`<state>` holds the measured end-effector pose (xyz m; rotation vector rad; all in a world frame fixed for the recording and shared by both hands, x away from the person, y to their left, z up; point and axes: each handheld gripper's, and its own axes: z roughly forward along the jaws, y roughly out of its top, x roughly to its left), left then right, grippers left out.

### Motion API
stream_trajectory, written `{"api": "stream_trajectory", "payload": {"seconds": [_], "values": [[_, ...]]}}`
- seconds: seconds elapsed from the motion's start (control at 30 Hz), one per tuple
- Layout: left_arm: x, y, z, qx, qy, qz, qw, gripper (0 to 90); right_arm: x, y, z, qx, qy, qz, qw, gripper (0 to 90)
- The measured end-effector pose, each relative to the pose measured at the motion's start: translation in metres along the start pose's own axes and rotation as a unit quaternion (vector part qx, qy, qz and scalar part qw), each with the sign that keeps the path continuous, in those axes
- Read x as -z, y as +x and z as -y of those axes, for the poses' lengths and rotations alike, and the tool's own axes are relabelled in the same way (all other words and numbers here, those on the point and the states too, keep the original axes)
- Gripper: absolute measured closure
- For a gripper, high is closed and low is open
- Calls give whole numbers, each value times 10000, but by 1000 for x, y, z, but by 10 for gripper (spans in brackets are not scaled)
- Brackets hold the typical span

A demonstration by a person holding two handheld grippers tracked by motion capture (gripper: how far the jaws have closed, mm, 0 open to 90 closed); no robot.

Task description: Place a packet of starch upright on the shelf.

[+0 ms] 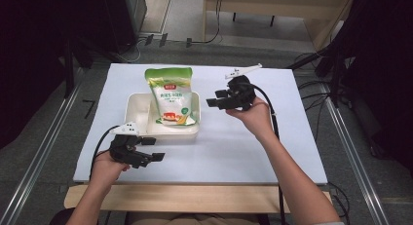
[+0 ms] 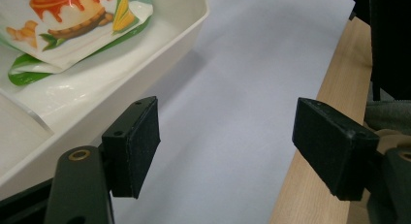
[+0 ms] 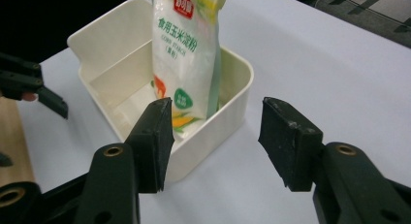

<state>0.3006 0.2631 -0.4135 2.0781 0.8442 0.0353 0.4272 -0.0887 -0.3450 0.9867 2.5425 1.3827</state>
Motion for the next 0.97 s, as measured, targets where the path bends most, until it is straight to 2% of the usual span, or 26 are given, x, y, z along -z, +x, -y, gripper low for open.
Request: {"api": "stream_trajectory", "payload": {"seconds": [0.1,0.23,0.53,0.73,0.8,0.87,0.97], "values": [[0,0,0,2,15,-3,10000,262,9,2,15,69,-39,9,10000,459],[-1,-1,0,-7,0,28,10000,261,18,3,37,127,45,107,9999,460],[-3,-2,0,-55,52,9,10000,260,23,-7,87,24,191,6,9998,443],[-2,-5,-1,-71,18,79,9999,260,23,-15,103,-184,129,-21,9997,417],[0,-6,-1,-81,105,20,9999,260,21,-15,105,-245,143,-57,9996,414],[1,-6,-1,-87,24,46,9999,259,18,-14,107,-217,187,-92,9995,409],[1,-5,-1,-76,26,60,9999,257,14,-13,108,-171,255,-95,9995,405]]}}
